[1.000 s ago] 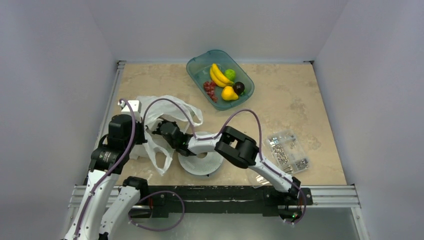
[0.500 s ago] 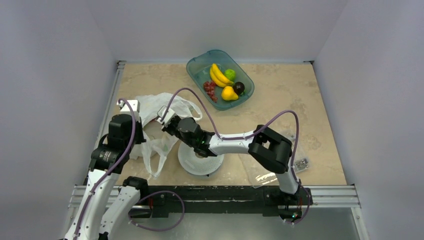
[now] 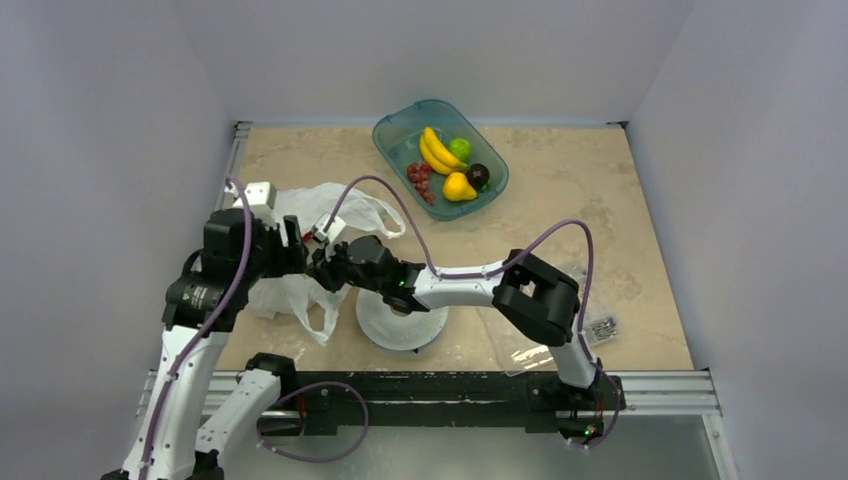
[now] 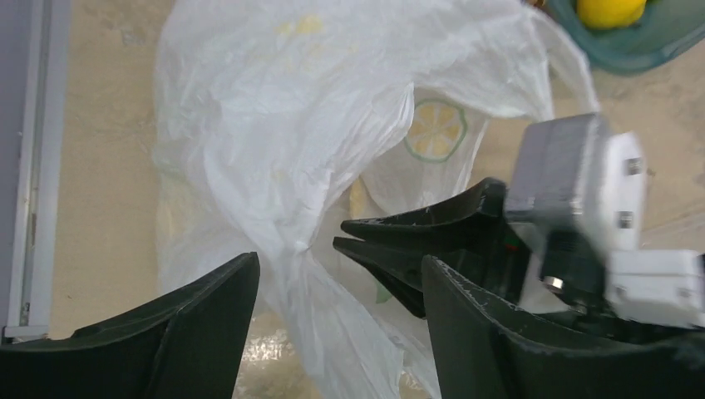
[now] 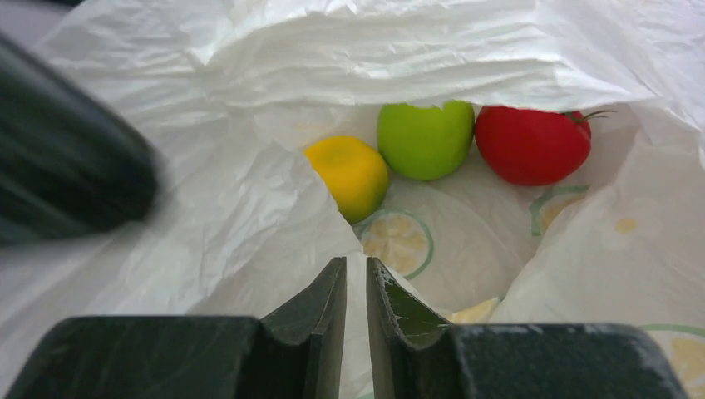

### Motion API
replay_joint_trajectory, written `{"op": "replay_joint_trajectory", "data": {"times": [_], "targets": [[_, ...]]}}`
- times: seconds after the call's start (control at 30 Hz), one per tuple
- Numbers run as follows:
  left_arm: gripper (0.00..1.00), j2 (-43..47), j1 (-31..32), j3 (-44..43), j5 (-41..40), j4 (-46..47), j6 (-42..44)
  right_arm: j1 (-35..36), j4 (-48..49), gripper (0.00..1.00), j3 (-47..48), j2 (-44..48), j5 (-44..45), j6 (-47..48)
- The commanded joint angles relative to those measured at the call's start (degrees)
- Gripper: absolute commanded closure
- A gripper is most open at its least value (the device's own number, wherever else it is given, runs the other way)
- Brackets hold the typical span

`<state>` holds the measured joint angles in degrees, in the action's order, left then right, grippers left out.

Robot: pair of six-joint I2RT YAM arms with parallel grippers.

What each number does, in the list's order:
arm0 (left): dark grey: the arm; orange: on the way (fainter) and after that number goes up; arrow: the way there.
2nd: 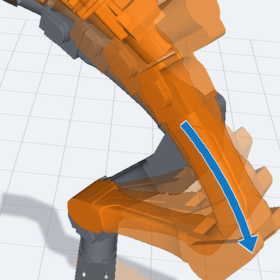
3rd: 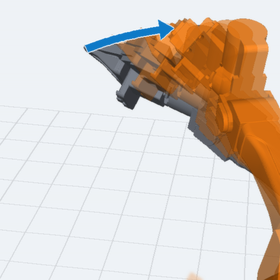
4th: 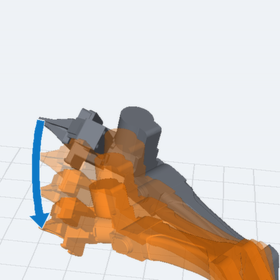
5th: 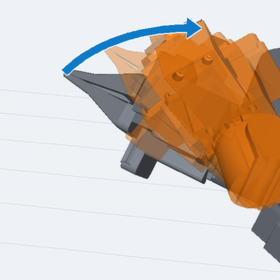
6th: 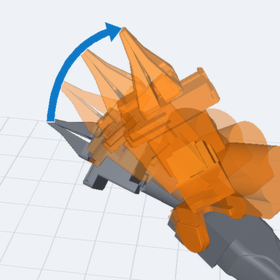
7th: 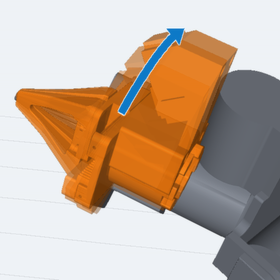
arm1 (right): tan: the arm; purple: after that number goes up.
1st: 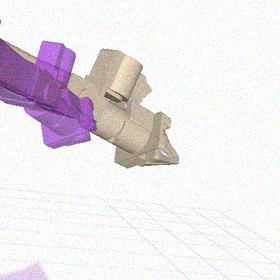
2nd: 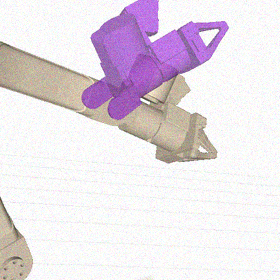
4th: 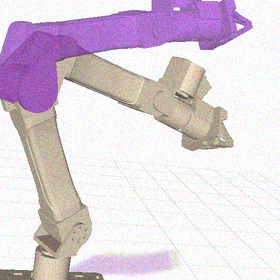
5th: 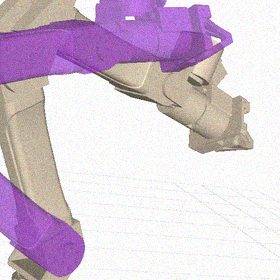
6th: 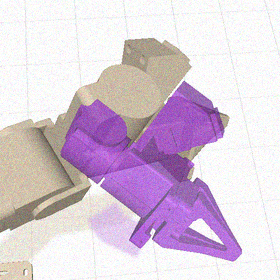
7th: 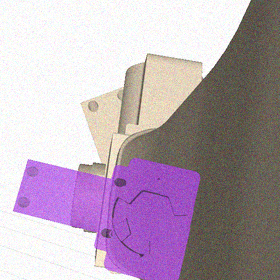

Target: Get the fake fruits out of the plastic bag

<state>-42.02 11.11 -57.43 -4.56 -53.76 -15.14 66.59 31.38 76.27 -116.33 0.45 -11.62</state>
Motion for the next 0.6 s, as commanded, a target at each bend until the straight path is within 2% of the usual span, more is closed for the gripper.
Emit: {"op": "replay_joint_trajectory", "data": {"times": [0.0, 0.1, 0.17, 0.23, 0.3, 0.4, 0.57], "targets": [[0.28, -1.7, -3.6, -11.5, 0.7, -3.2, -3.5, -0.5, -1.6, 0.84, 4.0, -0.4, -0.6, -5.4], [0.33, -6.0, -11.8, -15.3, 0.6, -2.7, -5.7, -0.6, -4.1, 0.84, 5.0, -0.9, 4.8, -8.2], [0.37, -10.5, -20.2, -15.5, 7.3, 0.1, -7.1, -0.6, -4.7, 0.84, 4.5, -0.6, 9.3, -10.4], [0.46, -16.9, -25.1, -15.9, 11.8, 3.1, -8.4, -0.8, -5.3, 0.86, 4.4, -0.6, 13.4, -13.1], [0.54, -24.2, -26.0, -17.2, 13.6, 6.0, -8.2, -1.2, -6.3, 0.86, 5.2, -1.1, 15.3, -15.2], [0.60, -35.3, -26.0, -19.7, 16.0, 9.5, -8.7, -1.2, -7.1, 0.86, 7.0, -2.1, 16.6, -15.6], [0.63, -50.6, -25.3, -25.4, 13.5, 10.0, -7.1, -1.2, -9.3, 0.86, 10.6, -3.7, 17.6, -14.5]]}}
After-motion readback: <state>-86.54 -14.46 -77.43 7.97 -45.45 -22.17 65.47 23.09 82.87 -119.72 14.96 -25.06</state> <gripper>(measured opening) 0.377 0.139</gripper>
